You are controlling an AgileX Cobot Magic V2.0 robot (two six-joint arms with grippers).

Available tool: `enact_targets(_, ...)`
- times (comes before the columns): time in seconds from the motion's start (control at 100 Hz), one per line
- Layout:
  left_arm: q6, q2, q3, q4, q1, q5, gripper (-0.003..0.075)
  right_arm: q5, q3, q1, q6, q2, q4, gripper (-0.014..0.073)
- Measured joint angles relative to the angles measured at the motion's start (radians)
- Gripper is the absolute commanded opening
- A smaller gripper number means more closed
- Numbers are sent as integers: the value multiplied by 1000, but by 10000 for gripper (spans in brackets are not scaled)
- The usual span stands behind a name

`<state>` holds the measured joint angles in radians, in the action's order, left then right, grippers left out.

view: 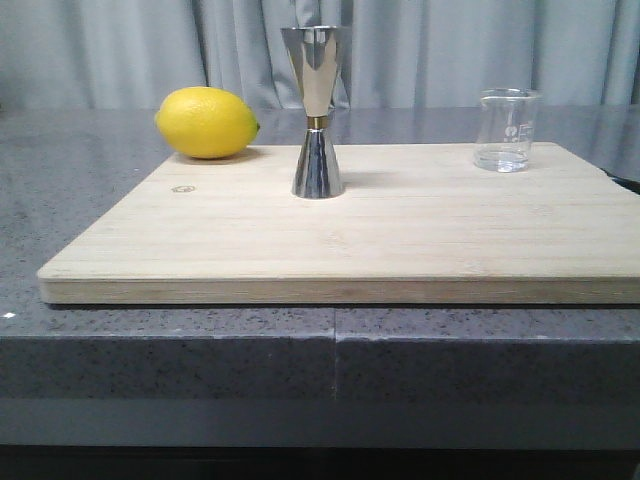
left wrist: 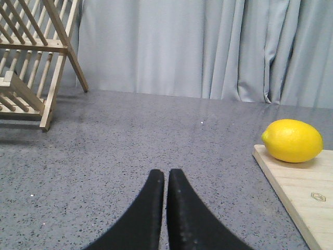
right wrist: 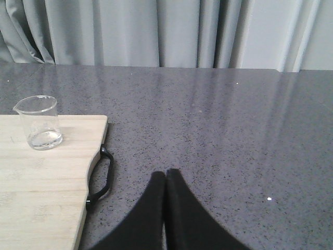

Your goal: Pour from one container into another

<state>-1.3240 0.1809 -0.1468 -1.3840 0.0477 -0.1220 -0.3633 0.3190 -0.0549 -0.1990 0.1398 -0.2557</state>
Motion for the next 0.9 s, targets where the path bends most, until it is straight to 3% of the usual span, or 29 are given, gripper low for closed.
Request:
enact_targets(0.38,0,0,0,2,-55,0,-13,0,0,0,0,0,0,-67)
enact_targets(0.48,34,-5,2,107,-59,0,-13,0,0,0,0,0,0,-67)
enact_targets(0.58,320,-31,2,413,-66,-15,-13,0,0,0,0,0,0,-67)
enact_targets(0.7,933,-76,2,961,-69,-73,-13,0,0,0,0,0,0,-67)
enact_targets(0.77,1215,-115,10,1207,-71,-95,-13,0,0,0,0,0,0,-67)
enact_targets(0.9,1424,-182,61,1384,-71,-57,-13,0,0,0,0,0,0,-67)
